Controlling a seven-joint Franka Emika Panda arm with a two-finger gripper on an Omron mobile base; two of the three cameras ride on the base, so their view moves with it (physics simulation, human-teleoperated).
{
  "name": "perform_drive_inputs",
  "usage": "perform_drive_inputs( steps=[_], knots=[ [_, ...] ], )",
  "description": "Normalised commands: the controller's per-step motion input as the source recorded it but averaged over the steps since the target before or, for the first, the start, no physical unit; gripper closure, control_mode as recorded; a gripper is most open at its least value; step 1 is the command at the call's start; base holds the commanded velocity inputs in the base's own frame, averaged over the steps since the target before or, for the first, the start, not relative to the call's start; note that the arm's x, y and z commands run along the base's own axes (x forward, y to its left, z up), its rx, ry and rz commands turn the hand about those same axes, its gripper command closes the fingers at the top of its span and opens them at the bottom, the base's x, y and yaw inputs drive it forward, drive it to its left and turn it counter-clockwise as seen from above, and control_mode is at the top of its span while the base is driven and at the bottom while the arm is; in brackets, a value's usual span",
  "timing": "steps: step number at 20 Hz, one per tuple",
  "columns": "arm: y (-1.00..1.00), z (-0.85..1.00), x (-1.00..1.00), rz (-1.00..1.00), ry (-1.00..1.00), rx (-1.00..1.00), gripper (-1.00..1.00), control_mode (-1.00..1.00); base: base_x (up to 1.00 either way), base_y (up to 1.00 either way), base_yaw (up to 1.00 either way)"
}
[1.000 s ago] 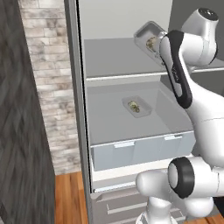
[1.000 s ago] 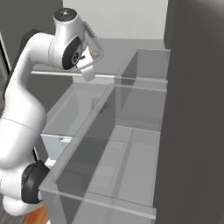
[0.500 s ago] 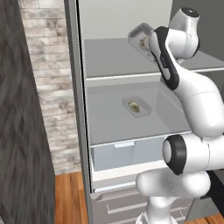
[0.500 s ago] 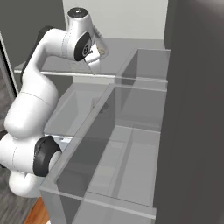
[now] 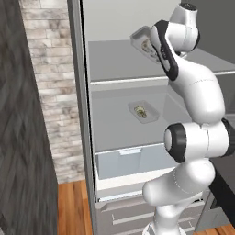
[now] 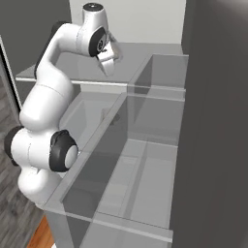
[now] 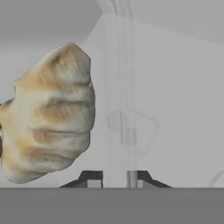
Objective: Place two dumplings into each of the tupperware containers and then place the containers in the fridge.
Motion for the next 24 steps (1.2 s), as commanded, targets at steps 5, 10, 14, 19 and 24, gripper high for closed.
perform_drive_inputs(
  steps=[5, 10, 14, 19, 24],
  knots=[
    [0.0, -0.13, 0.27, 0.0, 0.01, 0.0, 1.0, -1.0, 0.0, 0.0, 0.0],
    [0.0, -0.09, 0.2, 0.0, -0.01, 0.0, -1.0, -1.0, 0.0, 0.0, 0.0],
    [0.0, 0.0, 0.08, 0.0, -0.09, 0.0, -1.0, -1.0, 0.0, 0.0, 0.0],
    [0.0, 0.0, 0.0, 0.0, -0.25, 0.0, -1.0, -1.0, 0.0, 0.0, 0.0],
    [0.0, 0.12, -0.27, -0.01, -0.21, 0.0, -1.0, -1.0, 0.0, 0.0, 0.0]
  ],
)
